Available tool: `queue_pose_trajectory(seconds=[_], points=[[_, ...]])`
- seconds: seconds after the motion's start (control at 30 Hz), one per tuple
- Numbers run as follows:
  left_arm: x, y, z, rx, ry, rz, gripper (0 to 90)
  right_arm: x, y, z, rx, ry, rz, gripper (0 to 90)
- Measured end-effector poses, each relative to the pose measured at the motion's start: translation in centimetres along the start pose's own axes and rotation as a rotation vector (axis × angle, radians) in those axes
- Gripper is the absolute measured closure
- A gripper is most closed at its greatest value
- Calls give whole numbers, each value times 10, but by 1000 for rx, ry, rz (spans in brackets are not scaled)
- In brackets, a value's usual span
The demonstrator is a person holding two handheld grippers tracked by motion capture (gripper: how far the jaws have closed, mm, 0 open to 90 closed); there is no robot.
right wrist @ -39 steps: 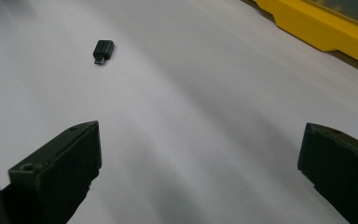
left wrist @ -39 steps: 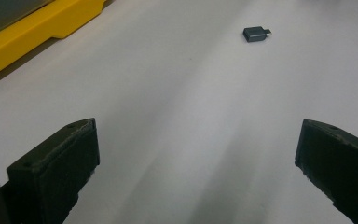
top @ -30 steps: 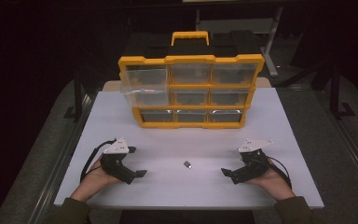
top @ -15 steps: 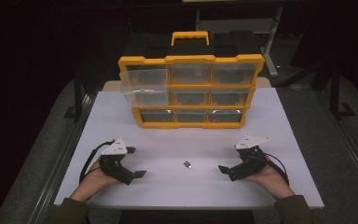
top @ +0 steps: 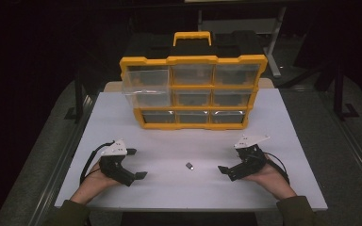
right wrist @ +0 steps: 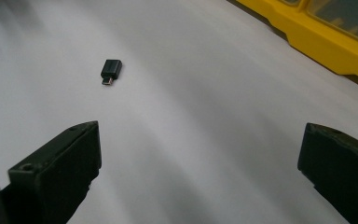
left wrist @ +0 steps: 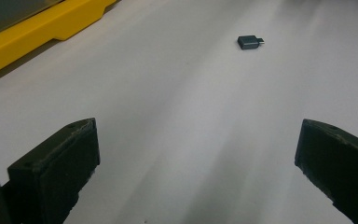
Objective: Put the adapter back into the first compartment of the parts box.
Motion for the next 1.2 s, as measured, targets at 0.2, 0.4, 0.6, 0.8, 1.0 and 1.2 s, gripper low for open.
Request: queue_pose_trajectory(seconds=[0.2, 0.4, 0.6, 0.8, 1.0, 1.2], points=[[0, 0, 0, 3, -2, 3, 0, -2, -3, -5, -10, 8, -7, 0], [0, 0, 0, 7, 3, 3, 0, -3, -4, -9, -14, 14, -14, 0], [0, 0, 0, 0, -1, 5, 0, -5, -6, -13, -15, 19, -20, 0], [0, 0, 0, 5, 1, 4, 0, -6, -7, -19, -17, 25, -30, 0], [0, 0, 0, 5, -3, 6, 0, -7, -10, -23, -21, 29, -38, 0], [0, -1, 0, 5, -5, 9, 0, -9, -11, -28, -22, 39, -42, 0]])
Point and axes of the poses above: each handheld gripper's, and its own axes: y roughly backward along the jaws, z roughly out of its underside, x roughly to its right, the point moved 1 cm from there along -y, roughly forward along the jaws, and after that the axes turned 15 degrees about -x, right-handed, at the moved point
